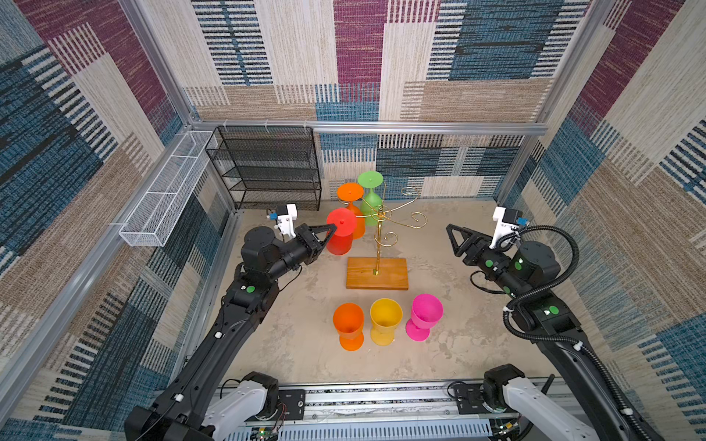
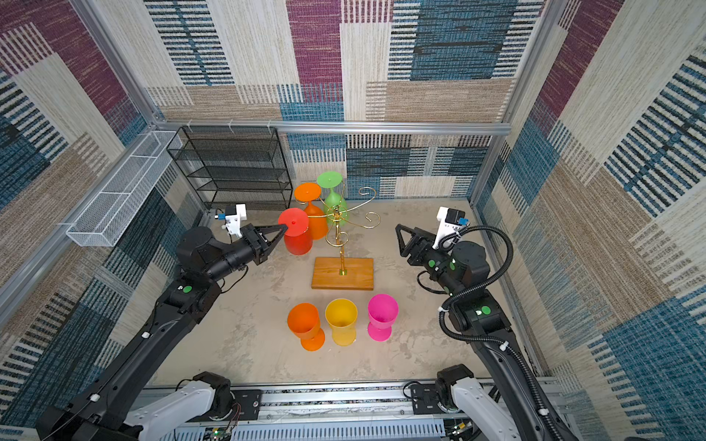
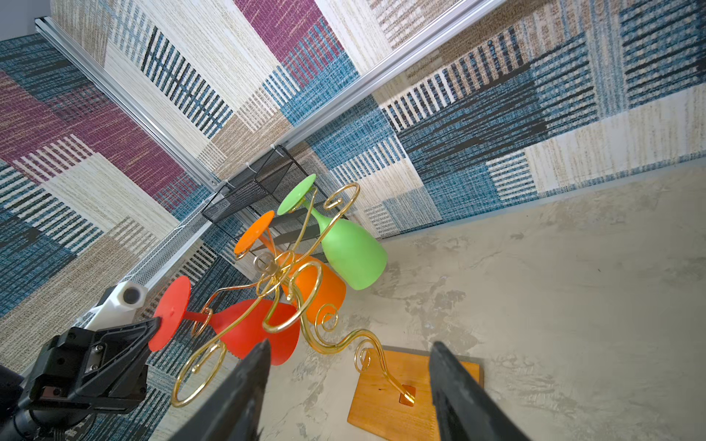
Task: Take the wine glass off the wine glass rack
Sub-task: 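Lift the red glass off its hook with the left gripper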
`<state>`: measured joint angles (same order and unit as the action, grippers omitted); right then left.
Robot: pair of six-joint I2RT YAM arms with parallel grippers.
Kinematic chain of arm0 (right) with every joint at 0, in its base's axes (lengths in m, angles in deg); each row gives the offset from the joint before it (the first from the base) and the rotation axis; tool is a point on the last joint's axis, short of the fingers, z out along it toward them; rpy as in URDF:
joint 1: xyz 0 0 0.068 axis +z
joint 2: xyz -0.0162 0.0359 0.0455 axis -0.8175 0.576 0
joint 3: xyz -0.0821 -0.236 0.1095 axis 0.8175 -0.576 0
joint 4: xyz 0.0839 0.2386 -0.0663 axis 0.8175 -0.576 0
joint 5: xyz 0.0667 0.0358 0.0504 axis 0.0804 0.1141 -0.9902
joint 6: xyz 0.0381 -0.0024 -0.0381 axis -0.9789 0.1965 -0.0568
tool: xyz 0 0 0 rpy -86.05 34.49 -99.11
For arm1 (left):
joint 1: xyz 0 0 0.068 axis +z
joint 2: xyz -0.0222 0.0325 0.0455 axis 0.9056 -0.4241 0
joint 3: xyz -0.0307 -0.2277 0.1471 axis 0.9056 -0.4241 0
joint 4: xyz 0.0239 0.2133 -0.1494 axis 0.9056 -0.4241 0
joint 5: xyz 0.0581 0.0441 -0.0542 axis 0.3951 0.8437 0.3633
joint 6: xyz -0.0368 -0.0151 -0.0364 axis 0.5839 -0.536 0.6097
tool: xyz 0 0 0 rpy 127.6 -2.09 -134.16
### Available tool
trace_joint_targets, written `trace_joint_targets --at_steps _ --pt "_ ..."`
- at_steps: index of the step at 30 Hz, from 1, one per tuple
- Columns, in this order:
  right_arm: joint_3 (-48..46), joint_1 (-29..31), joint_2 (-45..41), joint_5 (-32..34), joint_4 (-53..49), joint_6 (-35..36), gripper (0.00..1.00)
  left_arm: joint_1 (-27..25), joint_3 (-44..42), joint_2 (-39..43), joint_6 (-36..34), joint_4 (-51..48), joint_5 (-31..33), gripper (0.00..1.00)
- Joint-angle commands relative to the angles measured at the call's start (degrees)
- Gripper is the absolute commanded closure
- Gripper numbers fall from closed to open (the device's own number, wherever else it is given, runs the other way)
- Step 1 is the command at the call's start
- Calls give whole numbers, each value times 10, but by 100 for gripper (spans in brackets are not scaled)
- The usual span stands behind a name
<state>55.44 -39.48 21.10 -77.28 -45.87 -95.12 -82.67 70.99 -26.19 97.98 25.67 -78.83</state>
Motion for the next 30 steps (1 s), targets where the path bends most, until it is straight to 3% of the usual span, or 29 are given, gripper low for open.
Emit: trace_joint_targets --at_steps 1,14,30 --pt "0 -1 -1 8 23 3 33 0 4 -5 18 36 -3 100" --pt "-1 -2 7 0 31 0 33 -1 36 6 -1 -29 20 100" --pt "-12 -5 0 4 31 1 33 -5 51 -40 3 -16 5 100"
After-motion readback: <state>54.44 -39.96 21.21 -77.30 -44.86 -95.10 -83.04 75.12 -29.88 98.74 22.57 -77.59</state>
